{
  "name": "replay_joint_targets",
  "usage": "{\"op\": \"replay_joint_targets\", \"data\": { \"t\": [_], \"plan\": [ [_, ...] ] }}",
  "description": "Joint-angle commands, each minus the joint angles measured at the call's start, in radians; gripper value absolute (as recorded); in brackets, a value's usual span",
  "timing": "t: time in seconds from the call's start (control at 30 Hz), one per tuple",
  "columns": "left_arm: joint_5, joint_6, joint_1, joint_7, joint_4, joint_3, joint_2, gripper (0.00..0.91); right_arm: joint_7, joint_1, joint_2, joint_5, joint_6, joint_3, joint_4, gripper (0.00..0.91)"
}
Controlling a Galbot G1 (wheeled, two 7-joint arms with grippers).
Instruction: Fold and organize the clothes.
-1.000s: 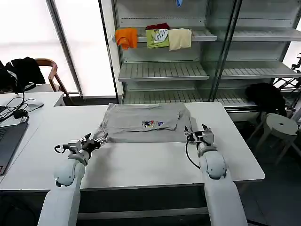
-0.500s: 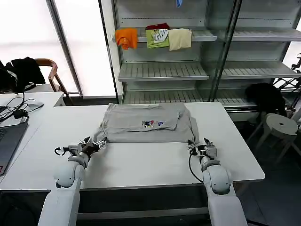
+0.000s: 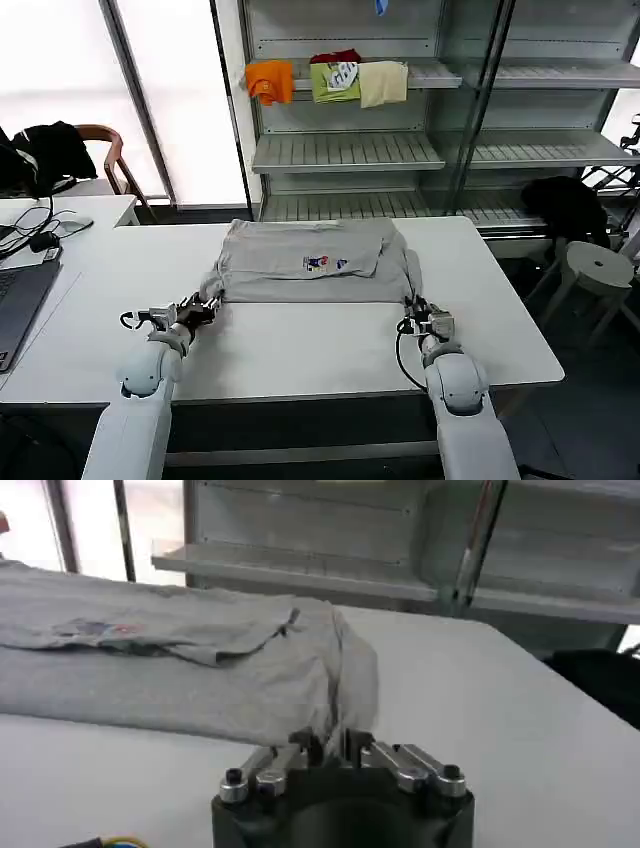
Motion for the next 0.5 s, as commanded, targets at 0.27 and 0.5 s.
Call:
{"op": "replay_joint_targets", "data": {
  "t": [0.27,0.5],
  "plan": [
    [0.012,-0.008,0.055,-0.004,-0.086,-0.003,0.011,0.000,0.001,-0.059,-0.019,0.078,-0.027,0.003,0.080,0.000],
    [-0.066,0.040,0.244,0.032,-0.317,-0.056,0.068,0.000,0.030,-0.199,-0.069,0.098,-0.031,-0.044,0.282,0.000]
  ]
}}
